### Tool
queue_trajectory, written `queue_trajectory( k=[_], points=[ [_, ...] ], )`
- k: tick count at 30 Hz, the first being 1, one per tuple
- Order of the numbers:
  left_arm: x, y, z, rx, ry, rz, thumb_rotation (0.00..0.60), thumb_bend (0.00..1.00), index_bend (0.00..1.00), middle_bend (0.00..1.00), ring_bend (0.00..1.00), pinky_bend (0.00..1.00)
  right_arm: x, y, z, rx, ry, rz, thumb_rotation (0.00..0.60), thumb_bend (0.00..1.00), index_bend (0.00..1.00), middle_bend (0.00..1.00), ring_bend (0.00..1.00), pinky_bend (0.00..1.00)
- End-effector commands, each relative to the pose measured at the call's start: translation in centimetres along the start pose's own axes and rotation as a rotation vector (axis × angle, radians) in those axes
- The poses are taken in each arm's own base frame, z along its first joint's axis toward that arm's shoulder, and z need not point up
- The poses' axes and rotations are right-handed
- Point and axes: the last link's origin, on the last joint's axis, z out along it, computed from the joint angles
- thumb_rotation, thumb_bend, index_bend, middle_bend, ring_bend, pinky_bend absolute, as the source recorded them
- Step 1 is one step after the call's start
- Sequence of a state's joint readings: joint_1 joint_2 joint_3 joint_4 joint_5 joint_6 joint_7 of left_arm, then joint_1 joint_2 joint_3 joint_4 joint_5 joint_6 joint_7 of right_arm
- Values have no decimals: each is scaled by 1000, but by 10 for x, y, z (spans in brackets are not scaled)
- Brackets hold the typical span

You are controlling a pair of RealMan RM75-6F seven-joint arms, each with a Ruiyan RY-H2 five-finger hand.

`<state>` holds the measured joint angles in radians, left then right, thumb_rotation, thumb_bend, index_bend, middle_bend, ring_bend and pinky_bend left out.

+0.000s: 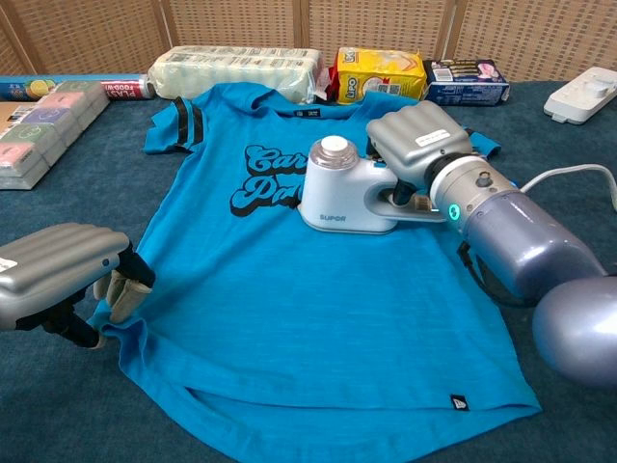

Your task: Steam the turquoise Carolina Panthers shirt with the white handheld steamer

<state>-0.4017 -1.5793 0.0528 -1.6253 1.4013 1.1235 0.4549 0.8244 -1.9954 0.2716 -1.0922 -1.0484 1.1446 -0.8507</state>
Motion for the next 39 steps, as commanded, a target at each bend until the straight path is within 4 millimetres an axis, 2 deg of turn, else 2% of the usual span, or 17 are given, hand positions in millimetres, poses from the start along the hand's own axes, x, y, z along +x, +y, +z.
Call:
queue_trajectory(
  k=[1,9,16,23,39],
  points=[
    [0,0,0,-1,1,0,600,327,761,687,564,495,0,-13,-13,60,-3,-8,600,368,724,717,797,775],
    [1,-1,-1,1,5,-1,600,327,761,686,564,495,5,-37,-41,163,-9,27,600,366,724,715,797,776],
    [2,-1,-2,-3,8,0,600,327,761,687,564,495,6,-42,-53,188,-12,28,600,366,723,715,797,774],
    [1,-1,-3,-4,7,2,600,327,761,686,564,495,2,-28,-50,152,-10,-10,600,366,723,715,797,772],
    [-1,5,-1,-16,0,-2,600,327,761,687,564,495,-11,28,-38,30,-11,-138,600,365,723,715,797,769]
  ],
)
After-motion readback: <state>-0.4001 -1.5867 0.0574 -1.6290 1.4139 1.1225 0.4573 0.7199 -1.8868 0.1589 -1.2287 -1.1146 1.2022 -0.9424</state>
